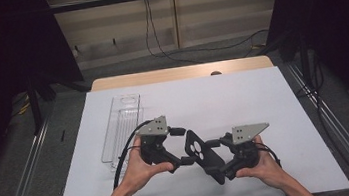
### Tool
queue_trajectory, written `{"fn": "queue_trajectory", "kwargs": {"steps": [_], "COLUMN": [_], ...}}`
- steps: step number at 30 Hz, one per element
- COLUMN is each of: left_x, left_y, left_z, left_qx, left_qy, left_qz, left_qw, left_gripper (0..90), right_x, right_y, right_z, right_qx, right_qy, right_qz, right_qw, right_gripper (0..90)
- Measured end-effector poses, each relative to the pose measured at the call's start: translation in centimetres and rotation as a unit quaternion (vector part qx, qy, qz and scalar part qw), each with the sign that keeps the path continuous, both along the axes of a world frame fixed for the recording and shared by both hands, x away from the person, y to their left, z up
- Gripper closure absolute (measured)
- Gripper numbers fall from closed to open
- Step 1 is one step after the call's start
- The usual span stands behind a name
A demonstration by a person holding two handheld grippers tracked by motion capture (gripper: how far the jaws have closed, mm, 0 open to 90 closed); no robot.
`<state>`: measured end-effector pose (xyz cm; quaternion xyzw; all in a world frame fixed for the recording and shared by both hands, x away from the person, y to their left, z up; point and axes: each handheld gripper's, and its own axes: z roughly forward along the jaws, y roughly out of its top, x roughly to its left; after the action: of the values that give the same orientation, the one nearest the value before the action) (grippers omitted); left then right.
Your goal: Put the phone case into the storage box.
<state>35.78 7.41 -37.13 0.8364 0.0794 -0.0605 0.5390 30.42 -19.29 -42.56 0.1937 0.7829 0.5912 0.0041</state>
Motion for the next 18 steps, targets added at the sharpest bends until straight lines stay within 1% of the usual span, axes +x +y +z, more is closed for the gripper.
{"fn": "queue_trajectory", "kwargs": {"steps": [5,7,8,11,13,15,18], "left_x": [0.01,0.04,0.0,-0.03,-0.06,-0.05,-0.09], "left_y": [-0.02,0.03,0.0,-0.05,-0.05,-0.03,-0.09], "left_z": [0.16,0.27,0.29,0.35,0.4,0.41,0.38], "left_qx": [0.006,0.009,0.009,0.013,0.01,0.007,0.004], "left_qy": [-0.004,-0.006,-0.002,-0.006,-0.005,-0.005,-0.004], "left_qz": [-0.007,-0.016,-0.019,-0.028,-0.027,-0.03,-0.039], "left_qw": [0.9999,0.9998,0.9998,0.9995,0.9996,0.9995,0.9992], "left_gripper": [3.8,5.3,6.2,6.2,6.0,6.0,6.0], "right_x": [0.07,0.14,0.17,0.16,0.17,0.23,0.23], "right_y": [0.1,0.06,0.08,0.19,0.24,0.26,0.3], "right_z": [-0.09,-0.1,-0.1,-0.18,-0.2,-0.17,-0.19], "right_qx": [0.001,0.002,0.003,0.003,0.003,0.008,0.008], "right_qy": [0.003,0.006,0.007,0.011,0.012,0.015,0.018], "right_qz": [0.008,0.011,0.015,0.023,0.025,0.03,0.036], "right_qw": [1.0,0.9999,0.9999,0.9997,0.9996,0.9994,0.9991], "right_gripper": [14.3,14.3,14.3,14.3,14.3,14.4,14.3]}}
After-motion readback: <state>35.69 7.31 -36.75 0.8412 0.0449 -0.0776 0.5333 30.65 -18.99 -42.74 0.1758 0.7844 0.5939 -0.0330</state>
